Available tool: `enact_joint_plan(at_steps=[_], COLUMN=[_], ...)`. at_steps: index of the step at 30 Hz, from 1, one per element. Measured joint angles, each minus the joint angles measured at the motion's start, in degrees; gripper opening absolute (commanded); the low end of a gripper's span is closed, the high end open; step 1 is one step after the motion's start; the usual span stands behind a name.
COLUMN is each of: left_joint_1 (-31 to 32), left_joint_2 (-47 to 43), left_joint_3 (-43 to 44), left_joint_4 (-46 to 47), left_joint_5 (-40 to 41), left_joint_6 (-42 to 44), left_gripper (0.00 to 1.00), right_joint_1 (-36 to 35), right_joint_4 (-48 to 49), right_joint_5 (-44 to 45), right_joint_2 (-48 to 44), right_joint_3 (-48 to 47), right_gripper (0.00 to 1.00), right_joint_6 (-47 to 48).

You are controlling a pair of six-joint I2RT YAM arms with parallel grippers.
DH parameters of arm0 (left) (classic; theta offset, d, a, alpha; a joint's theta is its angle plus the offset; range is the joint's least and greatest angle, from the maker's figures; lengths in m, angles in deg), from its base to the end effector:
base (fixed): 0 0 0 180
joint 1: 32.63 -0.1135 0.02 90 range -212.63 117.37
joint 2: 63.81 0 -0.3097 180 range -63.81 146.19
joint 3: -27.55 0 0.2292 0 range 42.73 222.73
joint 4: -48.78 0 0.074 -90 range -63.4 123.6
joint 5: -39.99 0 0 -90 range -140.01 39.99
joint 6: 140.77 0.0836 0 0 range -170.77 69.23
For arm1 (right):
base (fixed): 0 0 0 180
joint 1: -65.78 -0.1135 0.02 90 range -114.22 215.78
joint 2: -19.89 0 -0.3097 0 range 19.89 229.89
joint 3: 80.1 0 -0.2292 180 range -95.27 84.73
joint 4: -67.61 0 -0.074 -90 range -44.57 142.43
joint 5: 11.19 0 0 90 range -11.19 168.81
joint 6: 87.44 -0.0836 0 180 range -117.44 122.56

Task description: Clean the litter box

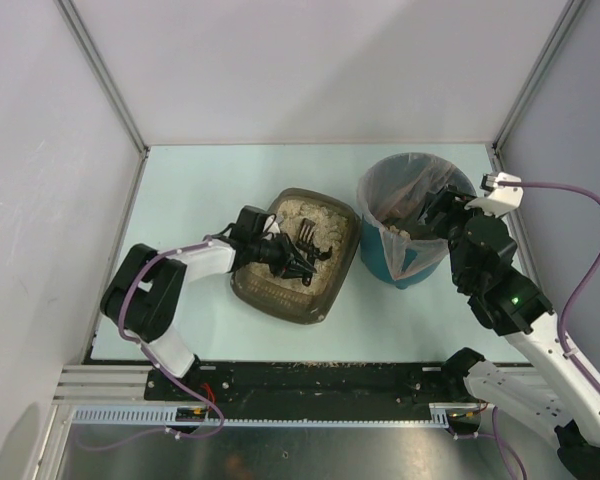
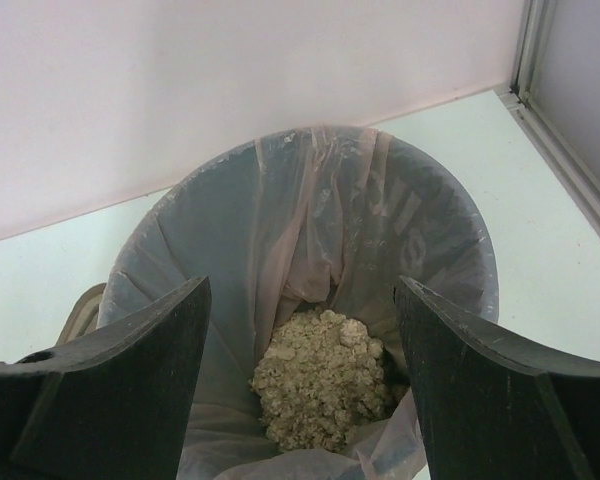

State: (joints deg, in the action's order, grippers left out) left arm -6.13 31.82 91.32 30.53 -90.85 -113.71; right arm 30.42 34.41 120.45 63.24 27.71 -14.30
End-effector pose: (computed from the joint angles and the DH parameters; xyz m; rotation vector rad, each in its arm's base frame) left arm 0.2737 -0.1975 0.1954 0.5090 -2.7394 1.4355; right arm 0.1395 0.0309 0.4263 0.2873 1.6031 0.1019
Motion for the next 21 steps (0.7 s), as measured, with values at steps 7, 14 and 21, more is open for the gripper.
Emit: enact_joint_plan(at_steps=[7,14,21], left_joint_1=[0.1,0.2,0.2], left_joint_2=[-1.2,-6.8,-11.0], left_joint_3=[-5.8,-11.6,-13.8], left_joint_4=[10.4,11.5,8.9], left_joint_5=[1.0,2.6,2.3], left_joint_6=[0.5,0.0,-0.9], left_gripper=[0.0,0.0,0.0], right_joint_1=[0.1,0.1,0.1], right_joint_4=[0.1,0.2,0.8], right_joint_5=[-0.4,-0.9,-2.1], right_joint_2=[0.2,0.5,1.4], right_joint_3=[0.0,0.0,0.0], right_gripper=[0.79,0.79,0.78], right_joint_6=[0.0,0.0,-0.3])
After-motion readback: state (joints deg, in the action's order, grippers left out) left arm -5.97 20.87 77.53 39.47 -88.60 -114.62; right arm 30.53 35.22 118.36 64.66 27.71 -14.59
